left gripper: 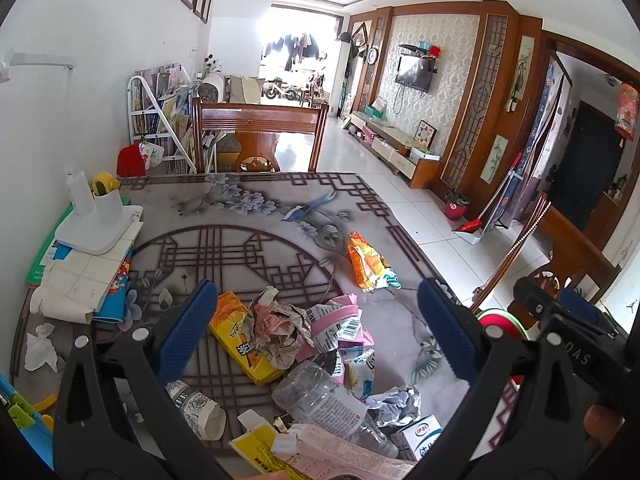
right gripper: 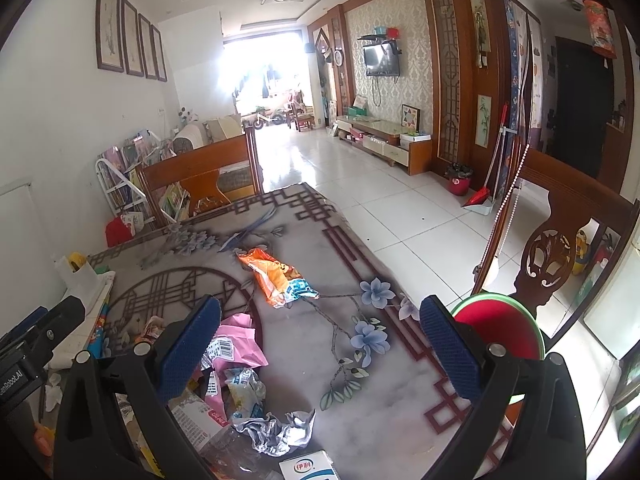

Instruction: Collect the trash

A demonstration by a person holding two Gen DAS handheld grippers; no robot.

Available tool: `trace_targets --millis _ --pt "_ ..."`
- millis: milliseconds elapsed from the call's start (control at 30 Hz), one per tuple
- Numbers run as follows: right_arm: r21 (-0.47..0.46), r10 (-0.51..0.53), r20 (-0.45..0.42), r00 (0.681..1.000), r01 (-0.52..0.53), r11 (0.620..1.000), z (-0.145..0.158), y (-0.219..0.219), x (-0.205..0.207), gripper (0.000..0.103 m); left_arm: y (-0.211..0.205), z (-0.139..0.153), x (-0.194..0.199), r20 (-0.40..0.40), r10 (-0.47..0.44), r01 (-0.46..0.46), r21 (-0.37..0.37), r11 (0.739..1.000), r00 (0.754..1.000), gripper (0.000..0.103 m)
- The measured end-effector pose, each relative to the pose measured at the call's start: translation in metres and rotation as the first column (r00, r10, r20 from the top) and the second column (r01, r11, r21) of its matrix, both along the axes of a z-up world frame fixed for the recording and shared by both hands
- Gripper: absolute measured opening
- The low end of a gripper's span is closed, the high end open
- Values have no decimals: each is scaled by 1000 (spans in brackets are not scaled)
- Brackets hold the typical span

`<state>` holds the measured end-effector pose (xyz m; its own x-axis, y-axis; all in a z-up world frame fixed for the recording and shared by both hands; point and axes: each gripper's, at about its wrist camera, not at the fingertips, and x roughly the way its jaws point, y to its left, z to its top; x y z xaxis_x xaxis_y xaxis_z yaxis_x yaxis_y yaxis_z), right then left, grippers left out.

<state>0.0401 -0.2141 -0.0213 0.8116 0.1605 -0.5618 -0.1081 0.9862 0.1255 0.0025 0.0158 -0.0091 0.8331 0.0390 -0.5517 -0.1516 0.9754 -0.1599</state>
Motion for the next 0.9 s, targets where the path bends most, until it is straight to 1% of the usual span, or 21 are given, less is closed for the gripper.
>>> trace_targets --millis 900 --pt "-1 2 -5 1000 -2 1000 -3 1 2 96 4 -6 2 -15 14 -14 -4 1000 1000 98"
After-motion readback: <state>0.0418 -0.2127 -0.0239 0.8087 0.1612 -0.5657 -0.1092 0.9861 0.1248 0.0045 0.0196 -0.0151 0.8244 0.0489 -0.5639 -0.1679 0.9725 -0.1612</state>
